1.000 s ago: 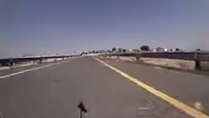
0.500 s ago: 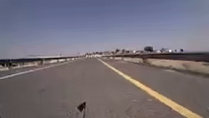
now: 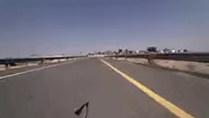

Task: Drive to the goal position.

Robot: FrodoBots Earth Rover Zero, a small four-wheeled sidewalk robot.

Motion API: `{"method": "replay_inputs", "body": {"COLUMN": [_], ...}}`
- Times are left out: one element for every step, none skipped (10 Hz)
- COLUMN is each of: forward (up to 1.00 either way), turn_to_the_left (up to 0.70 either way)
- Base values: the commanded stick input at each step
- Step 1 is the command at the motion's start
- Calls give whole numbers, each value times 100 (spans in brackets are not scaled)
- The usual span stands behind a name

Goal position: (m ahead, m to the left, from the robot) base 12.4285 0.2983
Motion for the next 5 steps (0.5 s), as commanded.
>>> {"method": "replay_inputs", "body": {"forward": [100, 100, 100, 100, 100], "turn_to_the_left": [-1, -1, -1, -1, -1]}}
